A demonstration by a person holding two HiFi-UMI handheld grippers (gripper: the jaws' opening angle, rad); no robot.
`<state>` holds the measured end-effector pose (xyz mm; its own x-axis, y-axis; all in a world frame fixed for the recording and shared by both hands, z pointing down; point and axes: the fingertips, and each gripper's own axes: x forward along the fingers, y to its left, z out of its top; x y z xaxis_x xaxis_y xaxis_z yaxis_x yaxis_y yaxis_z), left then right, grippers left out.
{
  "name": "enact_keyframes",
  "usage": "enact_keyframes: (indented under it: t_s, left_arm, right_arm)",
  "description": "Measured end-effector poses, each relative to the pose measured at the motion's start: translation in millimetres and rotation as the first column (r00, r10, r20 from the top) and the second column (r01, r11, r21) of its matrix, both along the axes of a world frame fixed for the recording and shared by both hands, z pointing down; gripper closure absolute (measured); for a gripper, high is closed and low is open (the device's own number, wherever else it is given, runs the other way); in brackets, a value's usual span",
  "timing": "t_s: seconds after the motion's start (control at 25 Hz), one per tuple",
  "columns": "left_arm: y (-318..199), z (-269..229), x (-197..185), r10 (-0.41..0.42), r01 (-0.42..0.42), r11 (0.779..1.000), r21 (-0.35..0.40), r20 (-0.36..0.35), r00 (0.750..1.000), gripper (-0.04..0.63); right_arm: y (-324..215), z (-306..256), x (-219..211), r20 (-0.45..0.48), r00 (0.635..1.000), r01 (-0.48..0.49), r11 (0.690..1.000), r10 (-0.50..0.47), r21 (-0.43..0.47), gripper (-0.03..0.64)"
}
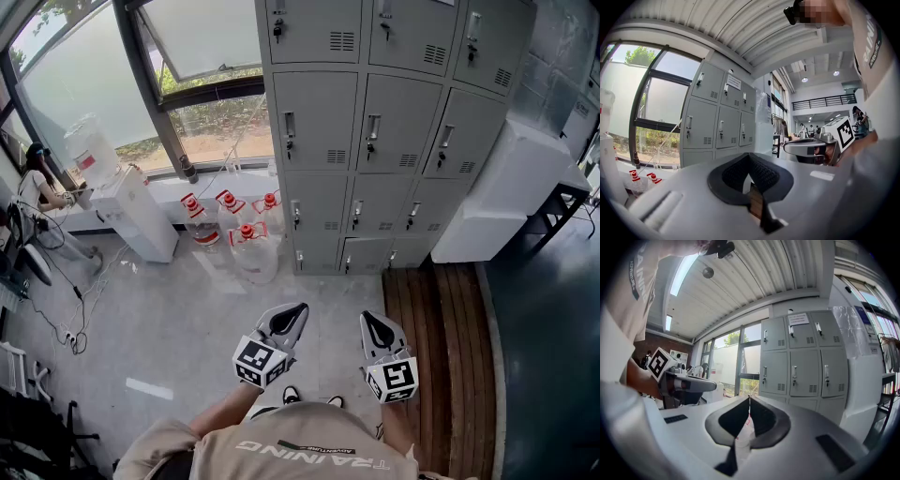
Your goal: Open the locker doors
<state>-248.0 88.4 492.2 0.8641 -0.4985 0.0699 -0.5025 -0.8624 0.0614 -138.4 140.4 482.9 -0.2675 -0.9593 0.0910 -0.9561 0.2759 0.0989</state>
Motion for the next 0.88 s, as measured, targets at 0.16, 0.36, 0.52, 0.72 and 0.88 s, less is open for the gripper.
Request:
enact_keyframes:
  t_s: [0.16, 0.36, 0.52, 0.72, 0.88]
  left_arm:
    - [4, 5, -6, -0.019, 0.019, 0.999, -0.026, 0.013, 1.000, 0.588]
    - [5, 6, 1, -0.029, 0.029, 0.999, -0.034, 0.012, 1.000, 0.588]
    - [3, 12, 1, -0.059, 0.060, 0.997, -0.043, 0.024, 0.998, 0.588]
    - [-6, 16, 0, -0.110, 0.112, 0.993, -0.048, 0.047, 0.993, 0.588]
    - [-8, 24, -8, -0.154, 0.157, 0.985, -0.068, 0.050, 0.987, 0.588]
  right_arm:
    - [6, 3, -5, 0.014, 1.000, 0.013, 1.000, -0.013, -0.022, 0.606]
    - [7, 8, 2, 0.003, 1.000, 0.026, 0.999, -0.026, -0.041, 0.606]
    - [5, 9, 8, 0.021, 0.999, 0.034, 0.999, -0.034, -0.027, 0.606]
    - [-4, 8, 11, 0.038, 0.997, 0.063, 0.998, -0.063, -0.015, 0.606]
    - [-19, 26, 8, 0.069, 0.992, 0.110, 0.993, -0.107, -0.045, 0.606]
